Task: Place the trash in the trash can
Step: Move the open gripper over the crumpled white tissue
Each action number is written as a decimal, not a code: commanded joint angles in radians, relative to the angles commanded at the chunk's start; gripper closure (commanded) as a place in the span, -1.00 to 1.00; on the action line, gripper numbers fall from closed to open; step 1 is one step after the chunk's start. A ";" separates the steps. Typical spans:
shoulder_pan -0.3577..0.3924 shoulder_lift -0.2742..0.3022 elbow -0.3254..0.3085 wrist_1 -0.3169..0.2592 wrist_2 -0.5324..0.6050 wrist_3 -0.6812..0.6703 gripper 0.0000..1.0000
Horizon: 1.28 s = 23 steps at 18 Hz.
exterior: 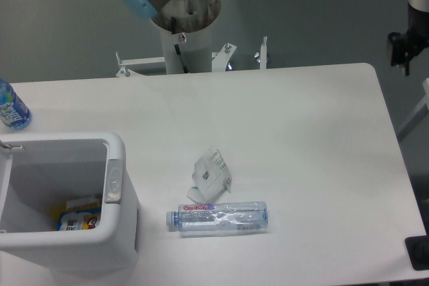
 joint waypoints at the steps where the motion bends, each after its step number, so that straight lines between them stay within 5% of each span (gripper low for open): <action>1: -0.002 0.000 0.000 0.002 0.000 0.002 -1.00; 11: -0.026 -0.011 -0.057 0.077 -0.021 -0.006 -1.00; 17: -0.055 -0.011 -0.172 0.162 -0.097 -0.096 -1.00; 23: -0.139 -0.012 -0.267 0.160 -0.216 -0.189 -1.00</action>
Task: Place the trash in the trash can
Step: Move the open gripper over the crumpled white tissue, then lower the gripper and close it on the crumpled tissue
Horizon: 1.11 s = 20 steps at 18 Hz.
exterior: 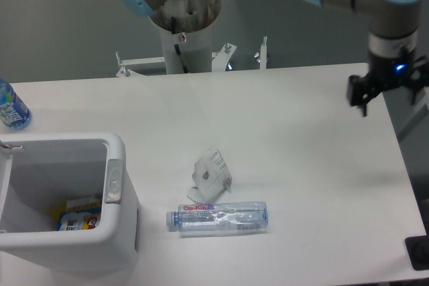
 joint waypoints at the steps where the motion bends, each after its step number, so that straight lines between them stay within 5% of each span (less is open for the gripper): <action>1: -0.020 0.003 -0.021 -0.002 -0.006 -0.009 -1.00; 7: -0.166 0.017 -0.078 -0.009 -0.012 -0.129 -1.00; 14: -0.279 0.117 -0.198 -0.015 -0.048 -0.155 -1.00; 20: -0.359 0.066 -0.206 0.006 -0.043 -0.155 -1.00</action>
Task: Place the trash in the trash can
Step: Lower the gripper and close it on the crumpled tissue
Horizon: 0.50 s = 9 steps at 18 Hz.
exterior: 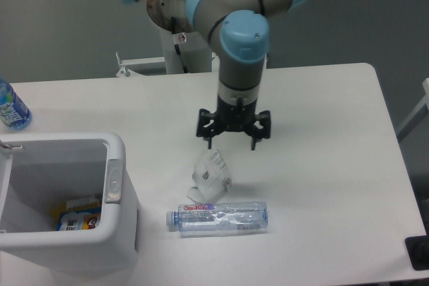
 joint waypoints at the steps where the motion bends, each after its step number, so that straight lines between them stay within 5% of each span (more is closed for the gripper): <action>1: -0.011 -0.012 -0.002 0.003 0.000 0.000 -1.00; 9: -0.061 -0.109 -0.002 0.046 0.049 -0.009 -1.00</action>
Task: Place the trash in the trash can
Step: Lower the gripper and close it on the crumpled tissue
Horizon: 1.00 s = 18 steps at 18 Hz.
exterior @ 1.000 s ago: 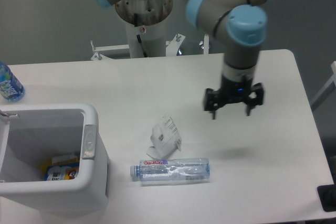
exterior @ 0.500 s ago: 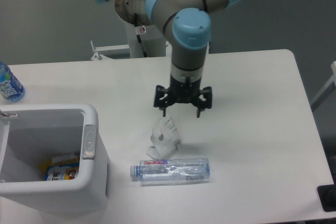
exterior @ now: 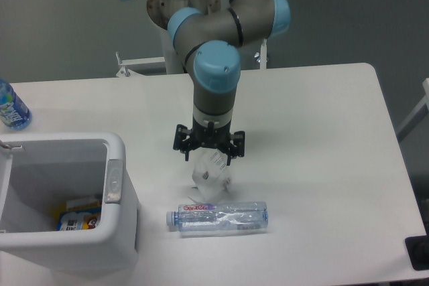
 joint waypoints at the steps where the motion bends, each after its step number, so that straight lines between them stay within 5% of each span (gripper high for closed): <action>1: 0.000 -0.011 0.000 0.000 0.002 -0.002 -1.00; 9: -0.003 -0.041 0.002 0.000 0.005 -0.002 -1.00; 10: -0.003 -0.043 0.005 -0.002 0.005 -0.002 -0.83; 14: -0.003 -0.043 0.015 0.000 0.017 -0.002 0.73; 15: -0.003 -0.043 0.015 0.002 0.017 0.000 0.98; 18: -0.002 -0.040 0.018 0.000 0.017 0.006 1.00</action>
